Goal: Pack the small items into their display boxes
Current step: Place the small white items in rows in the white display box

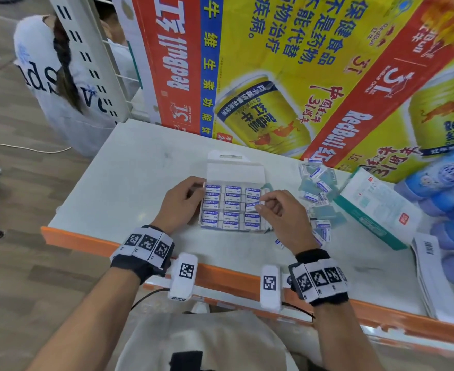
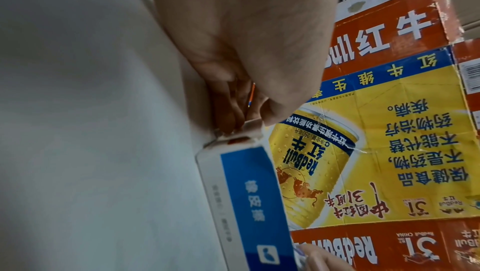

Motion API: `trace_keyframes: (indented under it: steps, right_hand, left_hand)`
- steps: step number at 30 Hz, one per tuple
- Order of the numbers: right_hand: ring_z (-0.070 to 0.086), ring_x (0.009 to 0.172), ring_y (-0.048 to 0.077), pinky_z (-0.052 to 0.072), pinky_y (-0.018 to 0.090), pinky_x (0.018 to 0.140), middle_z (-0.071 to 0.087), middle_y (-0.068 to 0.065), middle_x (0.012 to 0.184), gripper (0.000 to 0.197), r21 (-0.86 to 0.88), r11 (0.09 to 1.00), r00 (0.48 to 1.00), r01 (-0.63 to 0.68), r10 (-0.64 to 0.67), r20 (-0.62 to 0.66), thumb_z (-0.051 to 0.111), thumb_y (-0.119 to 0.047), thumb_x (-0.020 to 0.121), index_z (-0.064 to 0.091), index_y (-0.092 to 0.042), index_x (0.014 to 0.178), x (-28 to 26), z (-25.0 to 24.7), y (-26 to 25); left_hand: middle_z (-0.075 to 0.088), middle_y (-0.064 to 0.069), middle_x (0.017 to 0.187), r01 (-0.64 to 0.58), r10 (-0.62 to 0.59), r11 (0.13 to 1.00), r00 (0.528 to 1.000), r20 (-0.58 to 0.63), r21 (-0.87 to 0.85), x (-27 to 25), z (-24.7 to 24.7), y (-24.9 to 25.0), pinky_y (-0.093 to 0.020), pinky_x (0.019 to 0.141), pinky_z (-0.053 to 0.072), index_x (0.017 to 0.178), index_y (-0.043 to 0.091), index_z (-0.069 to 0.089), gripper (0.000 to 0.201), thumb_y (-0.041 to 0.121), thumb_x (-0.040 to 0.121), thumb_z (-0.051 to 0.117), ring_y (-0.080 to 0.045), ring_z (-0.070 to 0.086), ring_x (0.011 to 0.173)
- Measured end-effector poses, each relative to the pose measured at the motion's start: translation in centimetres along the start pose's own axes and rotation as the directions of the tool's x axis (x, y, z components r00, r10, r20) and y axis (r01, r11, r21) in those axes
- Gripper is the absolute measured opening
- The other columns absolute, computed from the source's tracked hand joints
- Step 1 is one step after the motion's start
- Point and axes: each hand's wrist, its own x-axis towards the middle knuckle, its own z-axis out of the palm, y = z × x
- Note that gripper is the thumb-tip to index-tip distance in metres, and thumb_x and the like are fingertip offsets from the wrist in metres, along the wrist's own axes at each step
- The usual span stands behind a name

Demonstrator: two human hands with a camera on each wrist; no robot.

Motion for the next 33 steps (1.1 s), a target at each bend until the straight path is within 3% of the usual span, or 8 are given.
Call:
trace_keyframes:
  steps: [2, 4, 9, 13, 17, 20, 26, 33]
  right_hand:
    - [0.046, 0.071, 0.011, 0.039, 0.008, 0.066, 0.052, 0.01, 0.085, 0.009, -0.017, 1.0, 1.0, -0.007, 0.007, -0.009, 0.067, -0.014, 0.085, 0.064, -0.009, 0.092, 0.2, 0.1, 0.0]
    - [0.047, 0.07, 0.013, 0.039, 0.008, 0.064, 0.052, 0.011, 0.084, 0.007, -0.026, 1.0, 1.0, -0.012, 0.011, -0.017, 0.068, -0.014, 0.085, 0.065, -0.01, 0.089, 0.4, 0.1, 0.1]
    - [0.045, 0.063, 0.007, 0.038, 0.013, 0.064, 0.05, 0.002, 0.073, 0.004, -0.116, 0.993, 1.0, -0.014, 0.012, -0.017, 0.068, -0.013, 0.082, 0.065, -0.013, 0.084, 1.0, 0.4, 0.2]
    - [0.043, 0.059, 0.004, 0.037, 0.007, 0.059, 0.046, -0.002, 0.071, 0.012, -0.135, 0.991, 0.999, -0.023, 0.019, -0.036, 0.069, -0.011, 0.081, 0.058, -0.015, 0.08, 1.0, 0.8, 0.5]
    - [0.043, 0.06, 0.004, 0.037, 0.006, 0.06, 0.045, -0.003, 0.074, 0.015, -0.172, 0.984, 0.998, -0.039, 0.032, -0.048, 0.069, -0.014, 0.081, 0.055, -0.016, 0.076, 1.1, 1.0, 0.3]
    - [0.042, 0.061, 0.004, 0.037, 0.007, 0.061, 0.043, -0.003, 0.077, 0.011, -0.15, 0.988, 0.999, -0.026, 0.03, 0.023, 0.071, -0.014, 0.08, 0.06, -0.015, 0.082, 0.9, 0.4, 0.2]
    - [0.043, 0.063, 0.01, 0.037, 0.017, 0.062, 0.041, -0.003, 0.077, 0.01, -0.223, 0.975, 0.994, -0.004, 0.028, 0.107, 0.071, -0.008, 0.078, 0.064, -0.013, 0.082, 1.4, 0.1, -0.1]
    - [0.043, 0.063, 0.009, 0.036, 0.012, 0.06, 0.042, -0.002, 0.077, 0.006, -0.213, 0.977, 0.994, 0.005, 0.018, 0.108, 0.072, -0.011, 0.078, 0.066, -0.013, 0.079, 1.5, 0.2, 0.0]
  left_hand:
    - [0.069, 0.014, 0.093, -0.004, 0.004, 1.0, 1.0, 0.005, -0.003, 0.0, 0.1, 0.0, -0.008, 0.063, 0.044, 0.105, 0.029, 0.062, 0.019, 0.021, 0.095, 0.048, 0.005, 0.062, 0.08]
    - [0.068, 0.015, 0.092, 0.002, -0.001, 1.0, 1.0, 0.005, -0.015, -0.1, 0.1, 0.1, -0.015, 0.062, 0.047, 0.105, 0.03, 0.062, 0.019, 0.022, 0.095, 0.047, 0.004, 0.063, 0.078]
    - [0.069, 0.013, 0.089, 0.009, -0.009, 0.999, 1.0, 0.003, -0.045, -0.3, 0.1, 0.4, -0.022, 0.055, 0.048, 0.102, 0.031, 0.061, 0.018, 0.023, 0.096, 0.046, -0.004, 0.066, 0.074]
    - [0.069, 0.012, 0.088, 0.014, -0.014, 0.999, 1.0, 0.006, -0.047, -0.5, 0.1, 0.5, -0.026, 0.05, 0.054, 0.1, 0.032, 0.06, 0.017, 0.023, 0.096, 0.046, -0.006, 0.066, 0.07]
    - [0.068, 0.013, 0.088, 0.0, 0.0, 0.999, 1.0, 0.009, -0.032, -0.4, 0.0, 0.4, -0.023, 0.053, 0.055, 0.101, 0.033, 0.06, 0.018, 0.023, 0.096, 0.045, -0.002, 0.065, 0.072]
    - [0.068, 0.012, 0.089, 0.003, -0.002, 0.999, 1.0, 0.009, -0.033, -0.5, 0.0, 0.4, -0.025, 0.054, 0.056, 0.102, 0.032, 0.06, 0.017, 0.023, 0.096, 0.046, -0.004, 0.065, 0.073]
    - [0.069, 0.008, 0.091, 0.022, -0.022, 0.999, 1.0, 0.019, -0.03, -0.5, 0.0, 0.5, -0.033, 0.055, 0.057, 0.105, 0.029, 0.059, 0.017, 0.024, 0.097, 0.045, -0.013, 0.068, 0.076]
    - [0.068, 0.008, 0.093, 0.026, -0.025, 0.999, 0.999, 0.024, -0.024, -0.5, 0.0, 0.4, -0.035, 0.062, 0.056, 0.106, 0.028, 0.059, 0.018, 0.024, 0.097, 0.045, -0.014, 0.067, 0.08]
